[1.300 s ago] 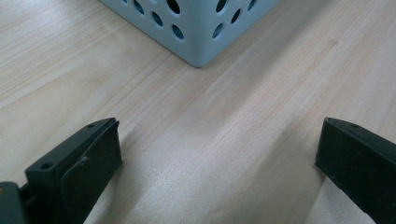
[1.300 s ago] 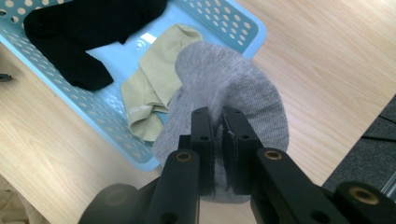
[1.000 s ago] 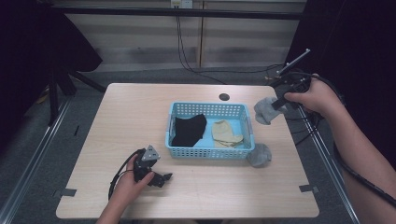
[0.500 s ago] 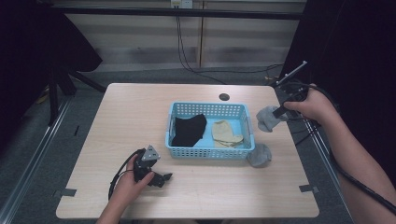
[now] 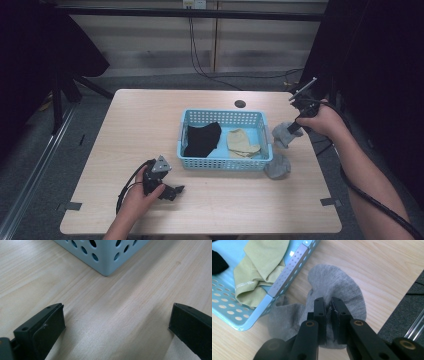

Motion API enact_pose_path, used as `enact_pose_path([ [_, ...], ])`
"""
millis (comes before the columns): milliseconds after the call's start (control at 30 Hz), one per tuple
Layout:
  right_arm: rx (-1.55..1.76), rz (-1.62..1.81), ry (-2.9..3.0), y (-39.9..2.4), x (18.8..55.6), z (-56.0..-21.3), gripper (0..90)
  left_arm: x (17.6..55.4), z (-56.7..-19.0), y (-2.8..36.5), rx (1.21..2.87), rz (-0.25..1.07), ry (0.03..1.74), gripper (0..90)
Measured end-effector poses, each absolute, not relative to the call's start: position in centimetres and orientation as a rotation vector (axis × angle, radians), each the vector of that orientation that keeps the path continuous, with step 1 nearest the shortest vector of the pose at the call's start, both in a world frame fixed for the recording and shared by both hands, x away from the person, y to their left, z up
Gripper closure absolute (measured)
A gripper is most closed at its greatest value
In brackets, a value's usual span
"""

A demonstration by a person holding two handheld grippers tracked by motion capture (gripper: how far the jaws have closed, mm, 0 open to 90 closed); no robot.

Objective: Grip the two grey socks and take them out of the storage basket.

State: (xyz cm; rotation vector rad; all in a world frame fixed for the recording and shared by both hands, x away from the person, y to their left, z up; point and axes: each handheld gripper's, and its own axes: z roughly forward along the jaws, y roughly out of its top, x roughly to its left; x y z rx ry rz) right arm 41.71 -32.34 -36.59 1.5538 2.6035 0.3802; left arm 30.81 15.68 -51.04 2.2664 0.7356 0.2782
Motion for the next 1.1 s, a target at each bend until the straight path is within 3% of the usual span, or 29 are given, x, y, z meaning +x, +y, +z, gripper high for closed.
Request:
enact_pose_path([
  [433, 1.525, 0.362, 2.597, -31.4, 42.1, -38.7, 76.4, 30.8, -51.0, 15.7, 2.266, 0.279, 0.736, 0.0],
  [867, 1.437, 0.391, 2.579, -30.9, 41.3, -38.2, 36.9, 30.8, -51.0, 15.7, 2.264, 0.280, 0.736, 0.0],
  [1100, 1.392, 0.401, 2.604, -30.4, 40.0, -38.0, 28.2, 30.7, -51.1, 15.7, 2.263, 0.276, 0.739, 0.0],
])
